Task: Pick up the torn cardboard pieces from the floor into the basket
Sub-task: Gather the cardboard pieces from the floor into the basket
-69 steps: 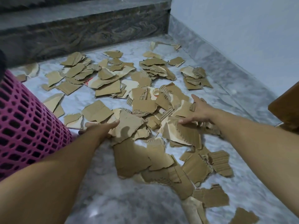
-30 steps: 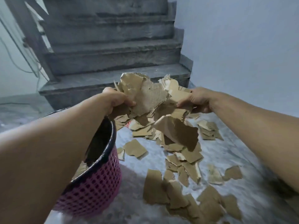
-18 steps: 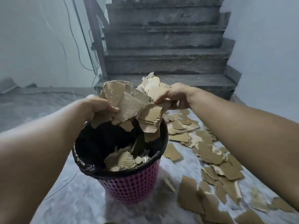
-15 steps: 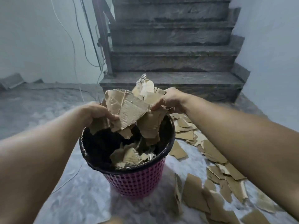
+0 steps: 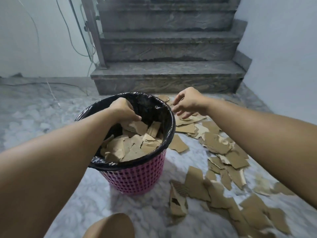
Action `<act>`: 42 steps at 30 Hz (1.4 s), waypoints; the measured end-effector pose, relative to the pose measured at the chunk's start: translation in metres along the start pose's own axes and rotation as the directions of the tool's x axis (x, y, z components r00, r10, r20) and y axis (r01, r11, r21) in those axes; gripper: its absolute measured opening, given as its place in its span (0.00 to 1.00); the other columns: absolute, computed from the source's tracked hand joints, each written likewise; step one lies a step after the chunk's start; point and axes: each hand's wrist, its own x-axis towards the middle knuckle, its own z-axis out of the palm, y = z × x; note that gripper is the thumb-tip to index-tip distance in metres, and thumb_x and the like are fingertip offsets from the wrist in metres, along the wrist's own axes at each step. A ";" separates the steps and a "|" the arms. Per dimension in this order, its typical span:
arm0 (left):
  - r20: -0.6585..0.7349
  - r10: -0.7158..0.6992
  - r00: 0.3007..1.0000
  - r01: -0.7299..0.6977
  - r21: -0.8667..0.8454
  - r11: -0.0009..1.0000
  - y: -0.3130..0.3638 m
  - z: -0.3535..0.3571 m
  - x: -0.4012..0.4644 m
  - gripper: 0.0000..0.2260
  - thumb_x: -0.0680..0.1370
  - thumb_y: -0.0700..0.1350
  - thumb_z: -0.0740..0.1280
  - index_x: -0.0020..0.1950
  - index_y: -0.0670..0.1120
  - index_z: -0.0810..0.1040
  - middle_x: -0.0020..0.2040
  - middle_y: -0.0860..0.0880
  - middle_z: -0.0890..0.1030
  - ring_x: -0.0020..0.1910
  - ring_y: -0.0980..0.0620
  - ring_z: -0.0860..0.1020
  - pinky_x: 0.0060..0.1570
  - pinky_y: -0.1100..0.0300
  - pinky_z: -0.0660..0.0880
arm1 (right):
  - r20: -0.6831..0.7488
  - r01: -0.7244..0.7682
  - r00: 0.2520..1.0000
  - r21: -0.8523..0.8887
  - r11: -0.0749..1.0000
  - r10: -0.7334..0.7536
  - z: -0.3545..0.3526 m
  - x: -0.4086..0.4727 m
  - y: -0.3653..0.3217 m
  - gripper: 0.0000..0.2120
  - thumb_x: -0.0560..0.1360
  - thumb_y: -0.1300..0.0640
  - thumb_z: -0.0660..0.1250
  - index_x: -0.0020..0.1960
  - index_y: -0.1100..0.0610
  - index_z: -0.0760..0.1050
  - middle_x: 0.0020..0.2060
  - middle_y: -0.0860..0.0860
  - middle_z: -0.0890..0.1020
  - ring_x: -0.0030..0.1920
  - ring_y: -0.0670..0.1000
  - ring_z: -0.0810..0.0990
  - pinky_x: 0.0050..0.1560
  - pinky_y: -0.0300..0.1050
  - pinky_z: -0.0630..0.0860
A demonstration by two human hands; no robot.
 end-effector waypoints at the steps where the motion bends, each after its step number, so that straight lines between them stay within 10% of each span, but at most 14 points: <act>1: 0.004 0.051 0.999 -0.051 -0.008 0.999 0.012 0.006 0.001 0.13 0.68 0.48 0.79 0.45 0.42 0.81 0.44 0.44 0.83 0.40 0.48 0.79 0.46 0.55 0.80 | 0.004 -0.023 1.000 -0.006 1.000 0.023 -0.008 -0.003 0.007 0.07 0.71 0.67 0.74 0.47 0.63 0.79 0.35 0.55 0.83 0.38 0.54 0.83 0.43 0.54 0.84; 11: 0.279 0.412 0.867 -0.405 -0.088 0.910 0.140 0.122 -0.032 0.15 0.71 0.45 0.76 0.53 0.40 0.80 0.45 0.42 0.84 0.41 0.46 0.84 0.43 0.49 0.83 | 0.084 -0.347 0.926 -0.198 0.917 0.369 -0.086 -0.077 0.131 0.09 0.73 0.61 0.74 0.51 0.60 0.79 0.42 0.54 0.84 0.44 0.53 0.82 0.51 0.54 0.81; 19: 0.583 0.049 0.811 -0.338 0.398 0.853 0.098 0.235 -0.053 0.23 0.73 0.52 0.74 0.59 0.39 0.75 0.51 0.43 0.77 0.42 0.46 0.77 0.36 0.57 0.76 | 0.063 -0.551 0.807 -0.275 0.788 0.587 -0.063 -0.117 0.238 0.13 0.70 0.60 0.77 0.52 0.62 0.79 0.46 0.56 0.83 0.48 0.54 0.83 0.46 0.52 0.81; 24: 0.532 -0.255 0.807 0.015 0.413 0.911 0.031 0.280 -0.067 0.35 0.71 0.54 0.75 0.72 0.39 0.67 0.69 0.41 0.71 0.66 0.42 0.72 0.61 0.54 0.73 | 0.111 -0.560 0.735 -0.458 0.691 0.669 -0.010 -0.146 0.289 0.34 0.69 0.49 0.78 0.68 0.64 0.72 0.66 0.58 0.75 0.61 0.59 0.76 0.52 0.51 0.78; 28: 0.442 -0.392 0.807 0.251 0.345 0.905 -0.044 0.357 -0.038 0.67 0.35 0.68 0.78 0.72 0.45 0.68 0.71 0.44 0.69 0.65 0.43 0.73 0.60 0.53 0.76 | 0.050 -0.650 0.677 -0.427 0.629 0.734 0.022 -0.162 0.334 0.56 0.63 0.39 0.79 0.78 0.62 0.55 0.76 0.61 0.60 0.75 0.63 0.61 0.71 0.53 0.66; 33: 0.282 -0.511 0.812 0.446 0.265 0.855 -0.015 0.348 -0.092 0.46 0.65 0.54 0.80 0.74 0.41 0.59 0.58 0.37 0.68 0.55 0.45 0.70 0.29 0.64 0.70 | -0.018 -0.759 0.627 -0.239 0.605 0.779 0.039 -0.168 0.364 0.64 0.60 0.37 0.79 0.80 0.52 0.41 0.79 0.60 0.41 0.78 0.64 0.40 0.76 0.62 0.51; 42: 0.174 -0.456 0.873 0.462 0.004 0.887 -0.022 0.362 -0.076 0.39 0.65 0.36 0.77 0.69 0.39 0.58 0.65 0.35 0.72 0.63 0.37 0.73 0.57 0.47 0.77 | -0.209 -0.736 0.664 -0.353 0.578 0.718 0.060 -0.174 0.377 0.45 0.61 0.47 0.81 0.71 0.51 0.62 0.67 0.57 0.71 0.68 0.61 0.67 0.65 0.58 0.65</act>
